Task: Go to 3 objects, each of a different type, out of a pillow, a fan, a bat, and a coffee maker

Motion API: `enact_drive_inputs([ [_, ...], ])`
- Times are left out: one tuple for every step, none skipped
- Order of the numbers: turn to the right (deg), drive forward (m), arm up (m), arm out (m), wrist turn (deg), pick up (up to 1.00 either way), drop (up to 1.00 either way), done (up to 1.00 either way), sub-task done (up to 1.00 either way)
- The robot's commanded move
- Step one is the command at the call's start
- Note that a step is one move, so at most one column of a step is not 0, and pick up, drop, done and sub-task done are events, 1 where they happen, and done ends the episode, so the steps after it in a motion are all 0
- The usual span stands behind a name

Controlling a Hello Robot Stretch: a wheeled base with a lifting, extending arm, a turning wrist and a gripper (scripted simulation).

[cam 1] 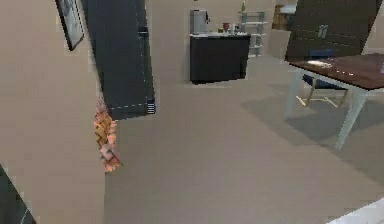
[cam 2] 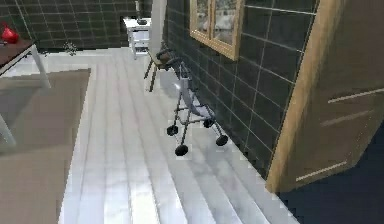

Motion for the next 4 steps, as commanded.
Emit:
enact_drive_inputs([
  [0.0, 1.0, 0.0, 0.0, 0.0, 0.0, 0.0, 0.0, 0.0],
  [0.0, 1.0, 0.0, 0.0, 0.0, 0.0, 0.0, 0.0, 0.0],
  [-3.0, 0.0, 0.0, 0.0, 0.0, 0.0, 0.0, 0.0, 0.0],
  [12.0, 0.0, 0.0, 0.0, 0.0, 0.0, 0.0, 0.0, 0.0],
])
